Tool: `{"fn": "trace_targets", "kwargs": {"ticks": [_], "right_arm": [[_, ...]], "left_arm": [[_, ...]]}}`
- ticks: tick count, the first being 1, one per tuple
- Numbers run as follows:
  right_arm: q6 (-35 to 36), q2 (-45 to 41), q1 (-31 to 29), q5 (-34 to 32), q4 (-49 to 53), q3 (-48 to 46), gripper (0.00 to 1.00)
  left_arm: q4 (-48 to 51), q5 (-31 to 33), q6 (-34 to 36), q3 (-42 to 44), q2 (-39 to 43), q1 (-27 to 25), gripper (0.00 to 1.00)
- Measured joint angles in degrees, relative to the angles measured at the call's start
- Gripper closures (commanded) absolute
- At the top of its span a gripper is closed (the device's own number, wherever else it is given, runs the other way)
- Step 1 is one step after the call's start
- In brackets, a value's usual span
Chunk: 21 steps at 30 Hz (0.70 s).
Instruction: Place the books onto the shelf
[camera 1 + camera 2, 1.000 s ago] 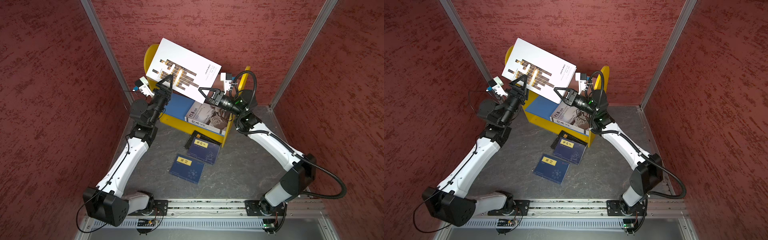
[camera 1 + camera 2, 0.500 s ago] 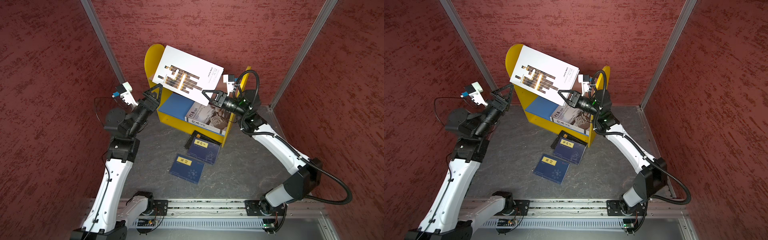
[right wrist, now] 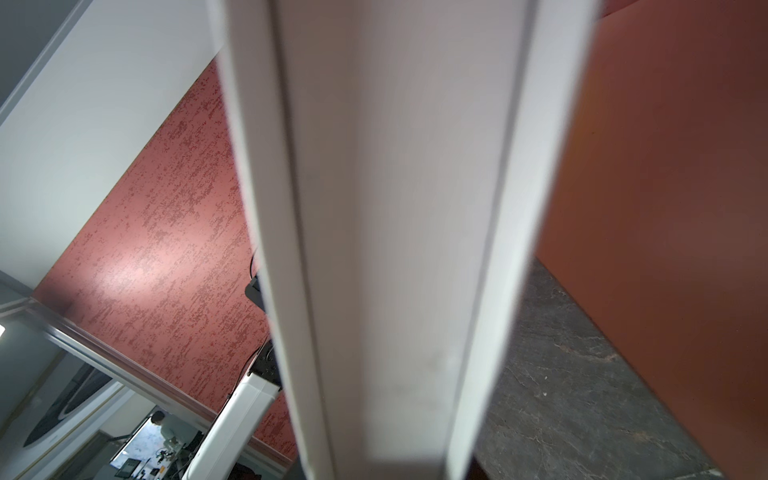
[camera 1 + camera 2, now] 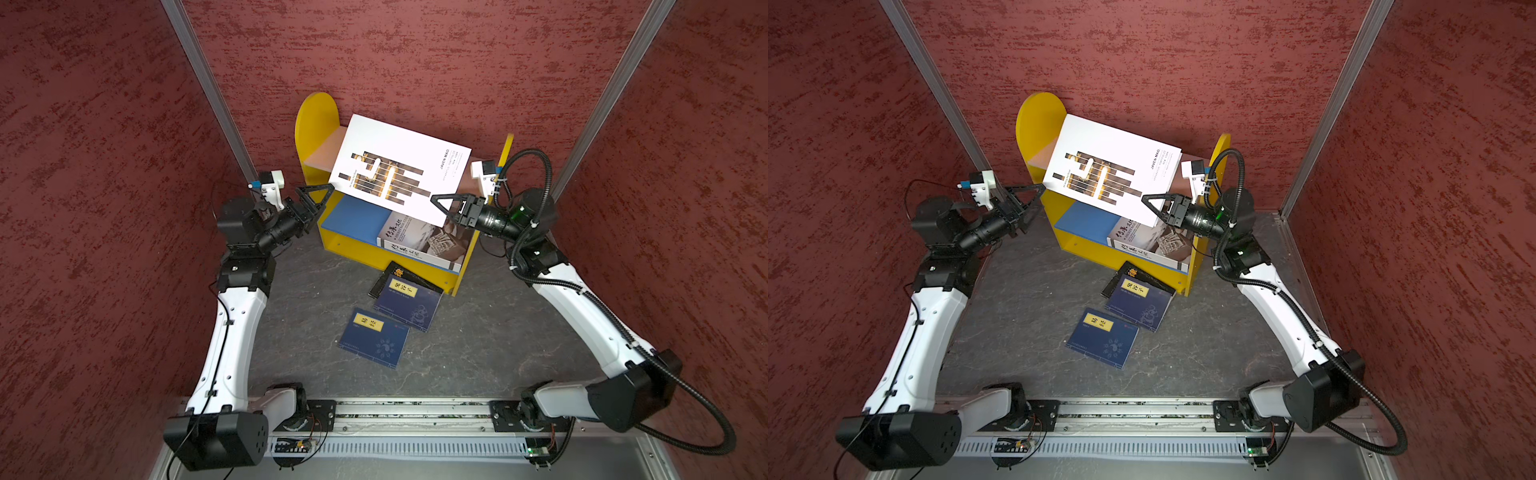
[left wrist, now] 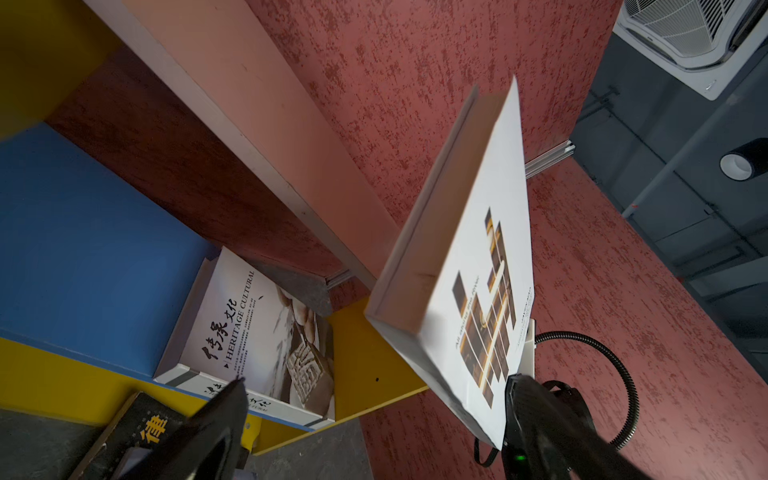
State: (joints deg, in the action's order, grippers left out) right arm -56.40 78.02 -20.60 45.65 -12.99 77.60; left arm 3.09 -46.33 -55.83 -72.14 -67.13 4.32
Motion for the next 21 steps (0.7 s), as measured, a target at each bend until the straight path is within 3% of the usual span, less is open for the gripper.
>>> {"fn": "trace_targets", "kwargs": {"ticks": [5,14,21], "right_arm": [[-2.4,-0.3,0.4,1.9,-2.3,-1.2,0.79],[-6.8,0.0,0.6,4.5,-6.2,-1.6,0.79],[-8.6,0.5,0.9,5.6,-8.5,-1.6,0.78]], "left_arm": [[-7.6,-3.0,-4.0,0.8,-2.1,-1.9,0.03],[-16.1,-4.2,-6.6,0.2,-5.7,-7.6,0.18],[-22.7,-1.5,-8.4,0.7,-5.9,-8.5,0.38]]}}
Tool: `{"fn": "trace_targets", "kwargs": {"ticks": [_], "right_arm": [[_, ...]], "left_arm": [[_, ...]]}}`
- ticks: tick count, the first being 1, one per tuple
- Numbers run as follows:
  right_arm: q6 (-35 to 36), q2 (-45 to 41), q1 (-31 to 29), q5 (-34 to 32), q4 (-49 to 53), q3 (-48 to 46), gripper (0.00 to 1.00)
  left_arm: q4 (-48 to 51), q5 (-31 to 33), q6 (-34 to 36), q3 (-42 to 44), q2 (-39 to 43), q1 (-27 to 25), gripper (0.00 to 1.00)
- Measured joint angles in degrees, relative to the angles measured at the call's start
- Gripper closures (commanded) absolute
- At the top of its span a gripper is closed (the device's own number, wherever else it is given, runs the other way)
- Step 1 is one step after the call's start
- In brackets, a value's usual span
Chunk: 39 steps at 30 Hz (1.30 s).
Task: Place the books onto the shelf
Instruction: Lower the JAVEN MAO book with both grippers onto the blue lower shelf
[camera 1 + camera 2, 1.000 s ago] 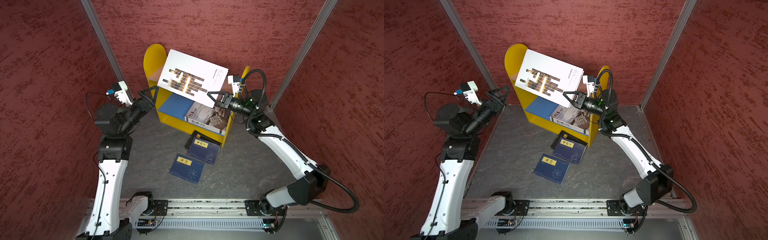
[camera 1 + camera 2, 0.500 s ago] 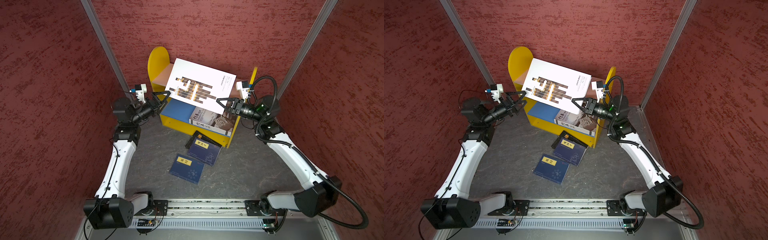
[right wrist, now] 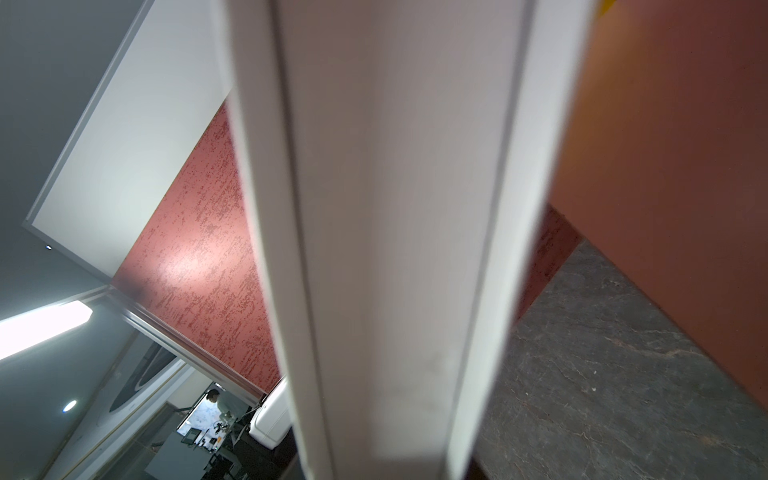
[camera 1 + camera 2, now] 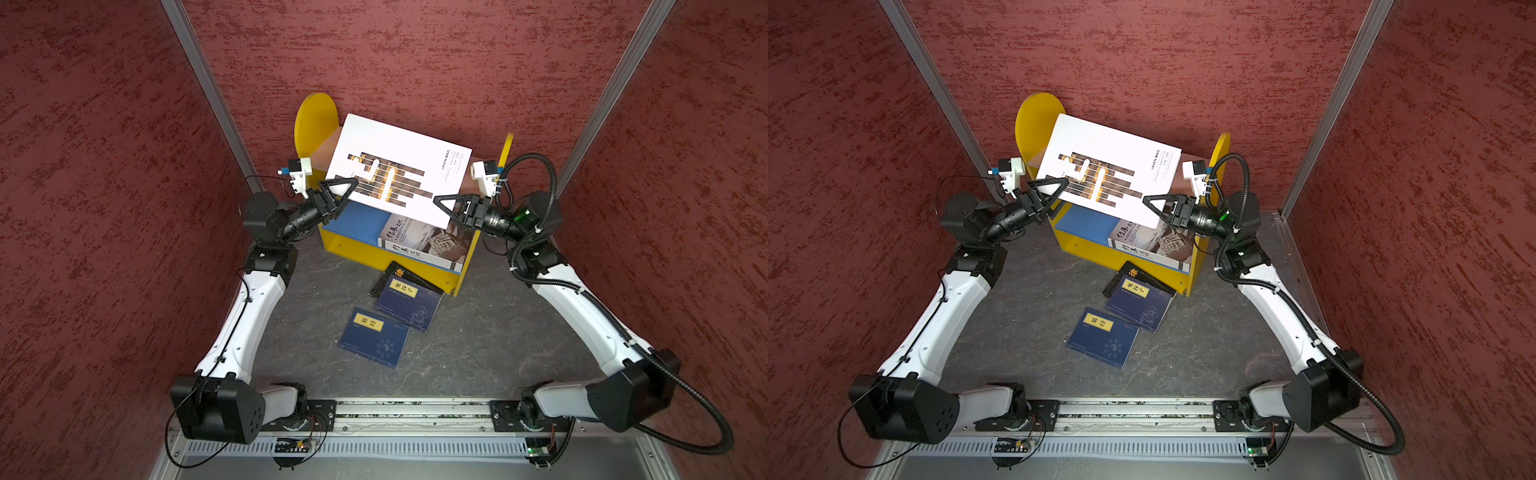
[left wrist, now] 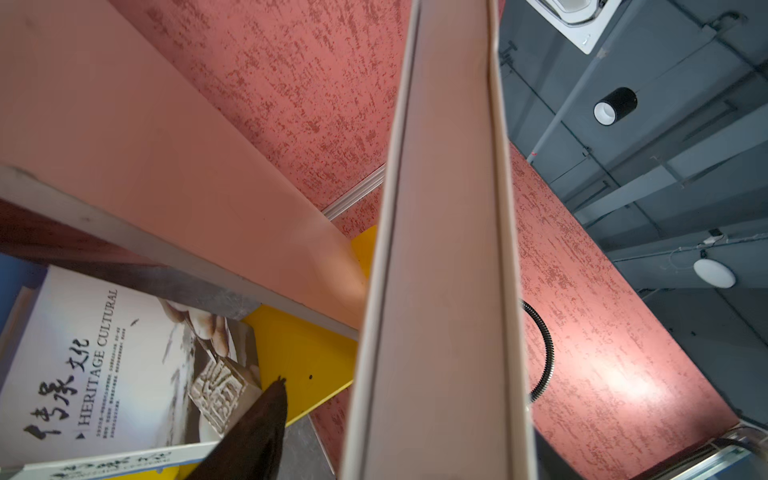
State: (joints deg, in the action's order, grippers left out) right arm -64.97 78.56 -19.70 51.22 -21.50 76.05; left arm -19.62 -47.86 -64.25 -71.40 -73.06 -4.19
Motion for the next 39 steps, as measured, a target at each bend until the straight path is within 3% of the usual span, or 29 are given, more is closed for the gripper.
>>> {"fn": "trace_targets", "kwargs": {"ticks": [6,10,17,26,30,34,39], "right_arm": [[-0.1,0.1,0.0,0.1,-0.4,0.0,0.74],[-0.2,0.5,0.1,0.0,-1.4,-0.1,0.58],[0.7,0.7,0.2,-0.7,-1.8,0.0,0.01],[12.7,-3.5,-0.9,-7.0,13.5,-0.2,0.01],[18.0,-10.3,0.3,-14.7,19.4,-3.3,0.01],[20.5,-16.3,0.8,-19.7,20.8,-6.6,0.01],[22.5,-16.4,0.8,-21.1,21.3,-7.0,0.01]], "left_arm": [[-5.6,2.0,-2.0,1.8,0.4,-0.3,0.62],[-8.4,3.0,-3.8,2.0,0.8,-0.7,0.77],[-9.1,5.9,-3.9,4.8,3.7,-0.9,0.78],[-2.3,9.7,-5.0,11.9,11.5,3.0,0.79],[0.1,10.3,-7.0,17.1,16.2,6.4,0.79],[4.9,10.4,-8.2,19.0,19.1,7.4,0.80],[8.3,8.2,-8.5,20.2,22.4,7.5,0.80]]}}
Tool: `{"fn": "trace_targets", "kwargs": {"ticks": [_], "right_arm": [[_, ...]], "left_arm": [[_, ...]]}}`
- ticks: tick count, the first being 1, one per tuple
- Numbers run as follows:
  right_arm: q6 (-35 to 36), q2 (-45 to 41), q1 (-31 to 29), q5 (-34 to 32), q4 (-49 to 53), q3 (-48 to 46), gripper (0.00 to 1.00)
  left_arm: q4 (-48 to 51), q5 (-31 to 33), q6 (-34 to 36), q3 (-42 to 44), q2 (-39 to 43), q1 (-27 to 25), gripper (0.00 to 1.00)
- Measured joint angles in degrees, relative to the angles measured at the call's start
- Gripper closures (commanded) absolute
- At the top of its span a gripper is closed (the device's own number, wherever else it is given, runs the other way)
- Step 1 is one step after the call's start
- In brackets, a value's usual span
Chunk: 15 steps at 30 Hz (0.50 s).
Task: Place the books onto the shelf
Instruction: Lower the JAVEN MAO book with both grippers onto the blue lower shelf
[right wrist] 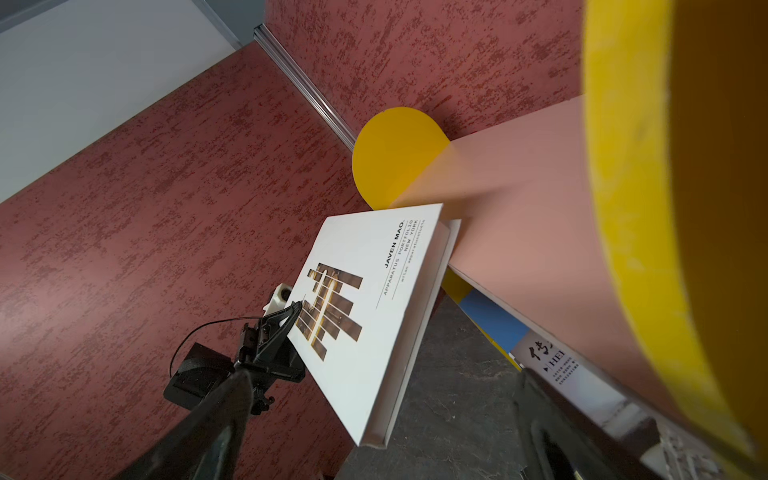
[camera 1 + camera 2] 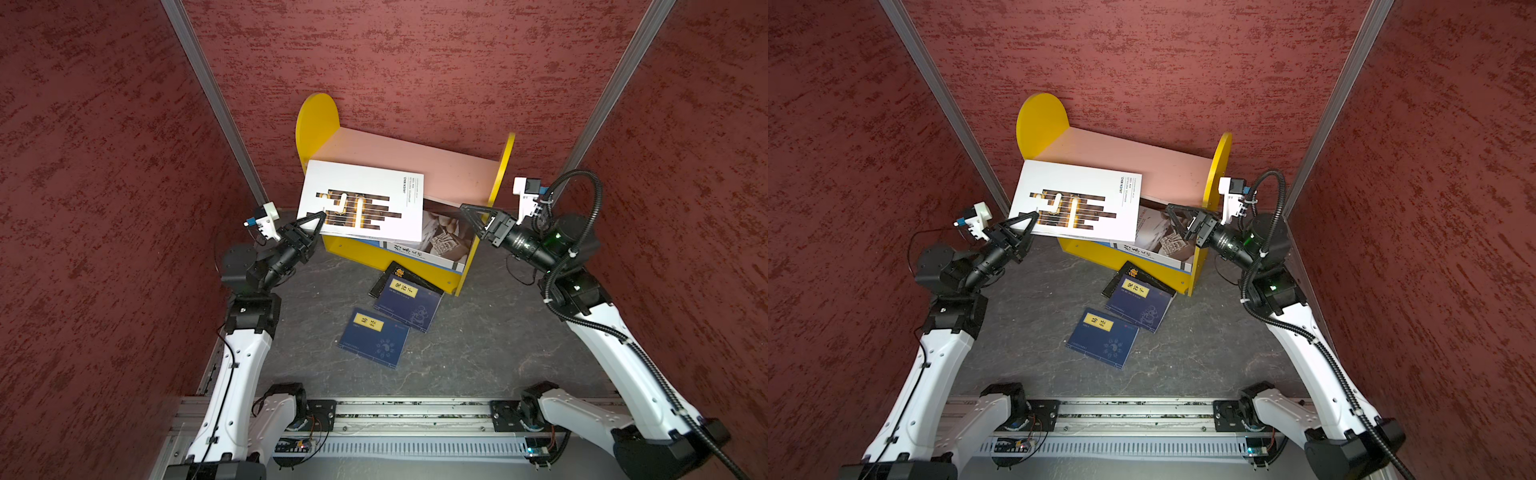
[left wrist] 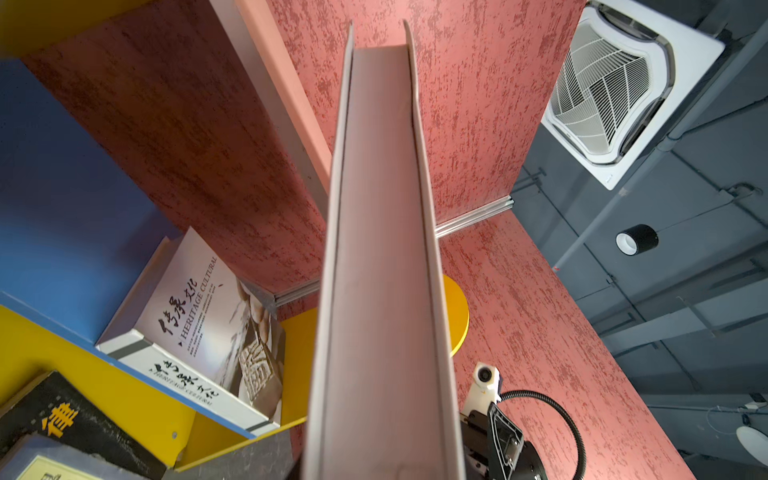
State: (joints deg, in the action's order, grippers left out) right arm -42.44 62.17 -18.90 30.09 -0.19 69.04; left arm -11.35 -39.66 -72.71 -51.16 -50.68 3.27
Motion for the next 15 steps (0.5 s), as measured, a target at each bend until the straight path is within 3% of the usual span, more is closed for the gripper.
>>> {"fn": "trace_targets", "kwargs": {"ticks": [9,15], "right_arm": [[4.3,-3.0,0.0,-6.2,4.6,-1.7,0.01],[4.8,-9.1,0.0,-16.3,5.0,-7.3,0.01]], "left_arm": [[4.4,-6.7,0.2,3.8,4.0,0.0,0.80],[11.0,-11.1,1.8,8.5,3.6,0.1,0.80]]}}
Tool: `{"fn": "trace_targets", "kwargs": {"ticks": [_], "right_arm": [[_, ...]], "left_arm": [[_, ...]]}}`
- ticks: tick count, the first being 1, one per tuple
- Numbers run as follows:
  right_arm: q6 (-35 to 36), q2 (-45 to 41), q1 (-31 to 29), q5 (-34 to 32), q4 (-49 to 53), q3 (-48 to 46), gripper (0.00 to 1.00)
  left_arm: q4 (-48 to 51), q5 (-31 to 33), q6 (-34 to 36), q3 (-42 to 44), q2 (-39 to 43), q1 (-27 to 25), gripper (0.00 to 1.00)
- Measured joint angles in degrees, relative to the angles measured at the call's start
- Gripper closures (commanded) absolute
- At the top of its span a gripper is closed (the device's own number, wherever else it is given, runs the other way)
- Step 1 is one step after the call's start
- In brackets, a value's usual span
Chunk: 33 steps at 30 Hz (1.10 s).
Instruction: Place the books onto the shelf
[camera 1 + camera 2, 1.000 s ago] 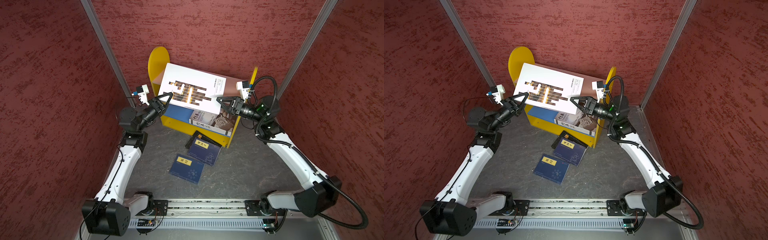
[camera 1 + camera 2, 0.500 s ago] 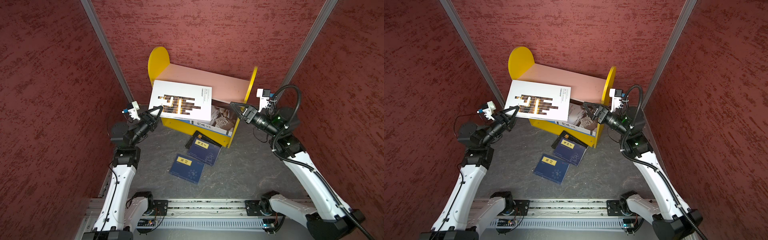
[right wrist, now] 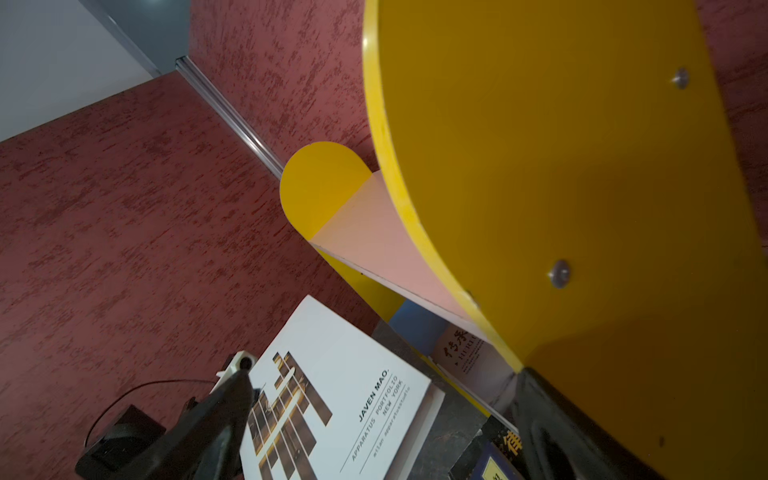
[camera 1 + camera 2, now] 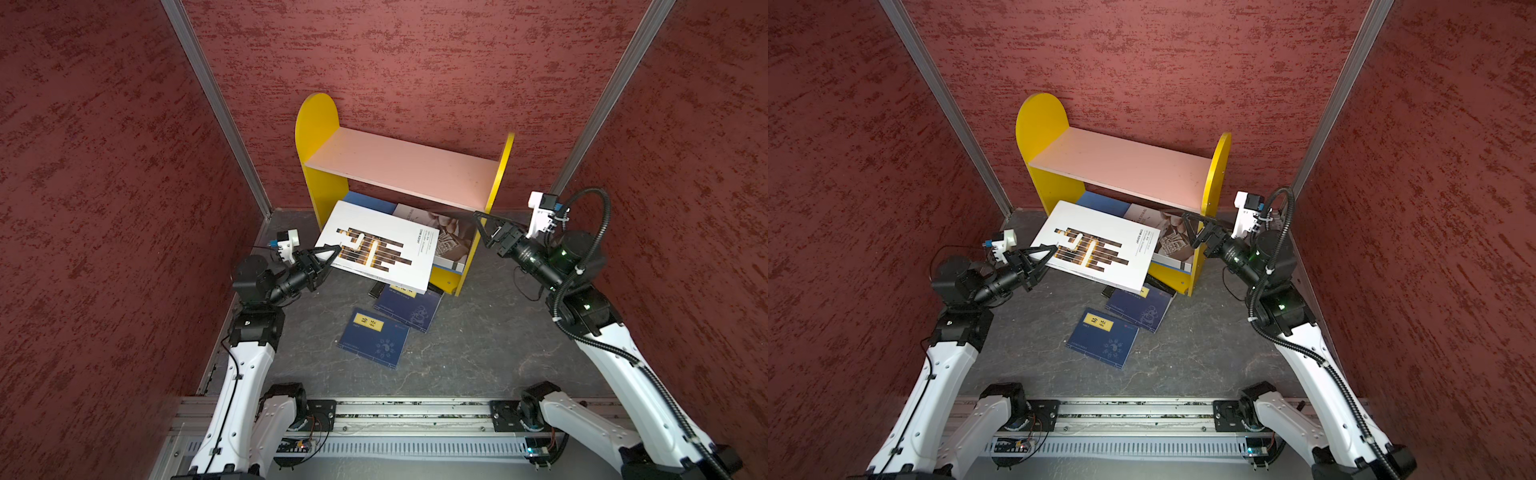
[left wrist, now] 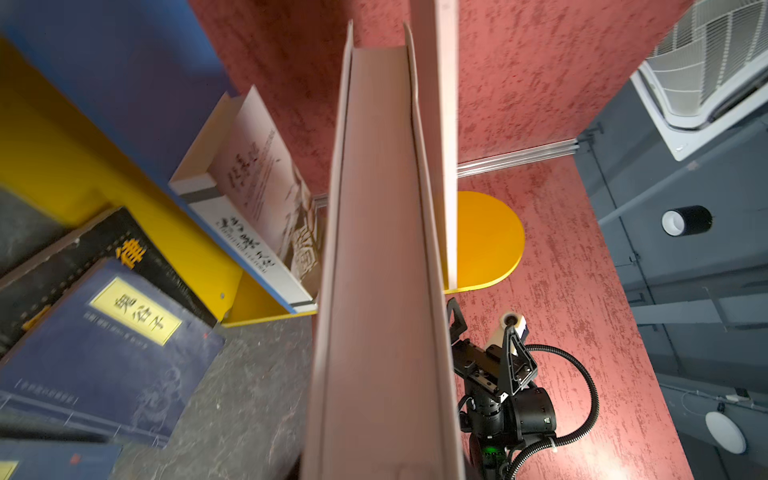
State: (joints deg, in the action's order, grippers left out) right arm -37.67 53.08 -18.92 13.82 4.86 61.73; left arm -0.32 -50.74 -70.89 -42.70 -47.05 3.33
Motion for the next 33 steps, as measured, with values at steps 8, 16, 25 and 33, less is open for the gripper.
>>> {"fn": "trace_targets", "kwargs": {"ticks": [8,16,25,33], "right_arm": [[-0.5,-4.2,0.0,-9.2,0.8,-5.3,0.01],[-2.5,-5.8,0.0,-11.1,0.6,-13.6,0.01],[-3.6,-5.7,-0.9,-11.1,-0.3,-16.4,0.01],[-1.7,-3.9,-4.3,-13.8,-0.2,-16.4,0.01]], "left_arm": [[-2.0,1.0,-0.4,1.7,-5.3,-0.1,0.81],[-8.3,6.2,0.8,-4.0,-17.7,-4.9,0.81],[-17.9,8.9,1.9,-12.4,-33.6,-10.8,0.81],[-20.3,10.9,4.1,-19.5,-42.0,-15.4,0.81]]}}
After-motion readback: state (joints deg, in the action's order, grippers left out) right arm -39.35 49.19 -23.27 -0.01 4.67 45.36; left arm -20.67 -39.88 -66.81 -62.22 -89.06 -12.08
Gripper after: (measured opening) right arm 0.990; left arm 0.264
